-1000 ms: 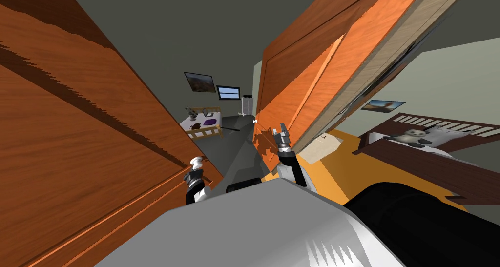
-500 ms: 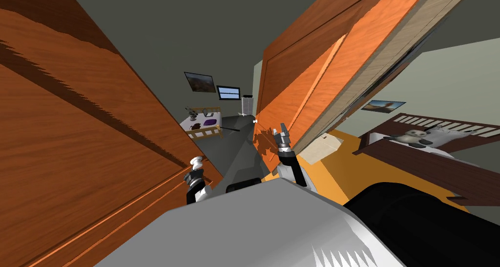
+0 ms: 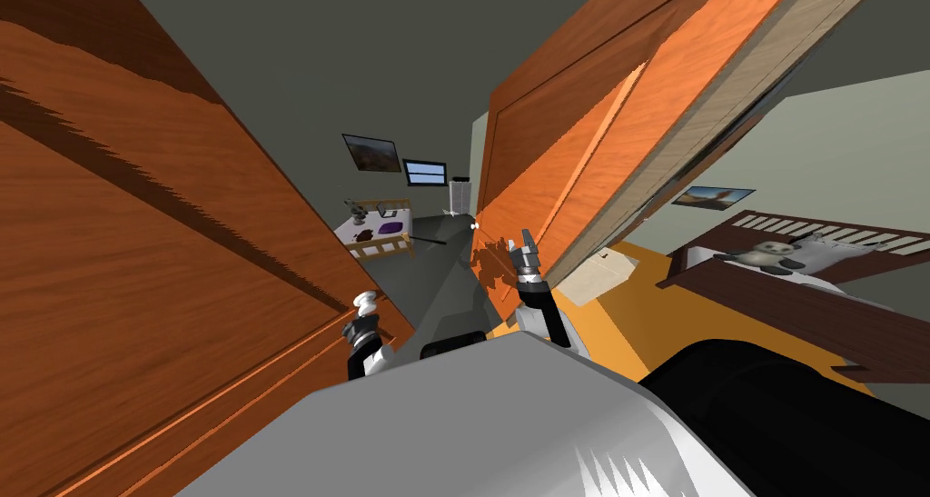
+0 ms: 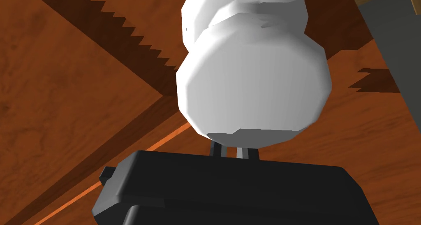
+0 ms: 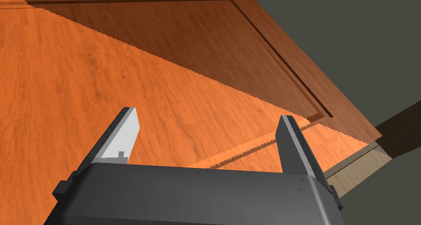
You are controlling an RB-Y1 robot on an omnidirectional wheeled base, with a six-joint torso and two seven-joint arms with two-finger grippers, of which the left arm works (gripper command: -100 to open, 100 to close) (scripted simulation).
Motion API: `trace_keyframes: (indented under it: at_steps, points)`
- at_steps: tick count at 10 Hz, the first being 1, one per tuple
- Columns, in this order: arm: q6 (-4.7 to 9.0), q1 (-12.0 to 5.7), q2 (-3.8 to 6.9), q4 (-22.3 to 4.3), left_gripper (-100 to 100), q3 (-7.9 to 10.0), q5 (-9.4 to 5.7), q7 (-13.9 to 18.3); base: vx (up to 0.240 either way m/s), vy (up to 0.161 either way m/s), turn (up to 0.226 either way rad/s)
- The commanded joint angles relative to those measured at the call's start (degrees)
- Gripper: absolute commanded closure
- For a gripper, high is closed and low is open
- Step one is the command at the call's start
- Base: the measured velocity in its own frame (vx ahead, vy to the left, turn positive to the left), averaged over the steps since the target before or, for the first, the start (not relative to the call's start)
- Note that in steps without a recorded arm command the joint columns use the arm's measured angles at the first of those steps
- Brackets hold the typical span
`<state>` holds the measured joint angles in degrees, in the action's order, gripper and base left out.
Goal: Push the door open
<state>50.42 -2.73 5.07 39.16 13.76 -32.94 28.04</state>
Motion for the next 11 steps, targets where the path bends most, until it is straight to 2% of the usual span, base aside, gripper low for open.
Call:
trace_keyframes:
  at_steps: [1,3,4,7,11]
  points:
    - [0.61,-0.62,-0.37,1.8,100,0.51,-0.21,2.9,0.051,0.014,-0.001]
    - [0.52,-0.64,-0.78,2.0,100,0.92,-0.47,5.6,0.038,0.026,-0.007]
    - [-0.26,0.41,-1.2,1.4,-100,0.43,-1.59,6.1,-0.023,0.024,-0.012]
    - [0.42,0.48,-1.64,2.2,-100,-0.2,-3.38,9.3,-0.101,-0.031,-0.087]
    - [1.6,0.59,-2.68,3.4,-100,-1.32,-6.51,15.1,-0.087,-0.032,-0.075]
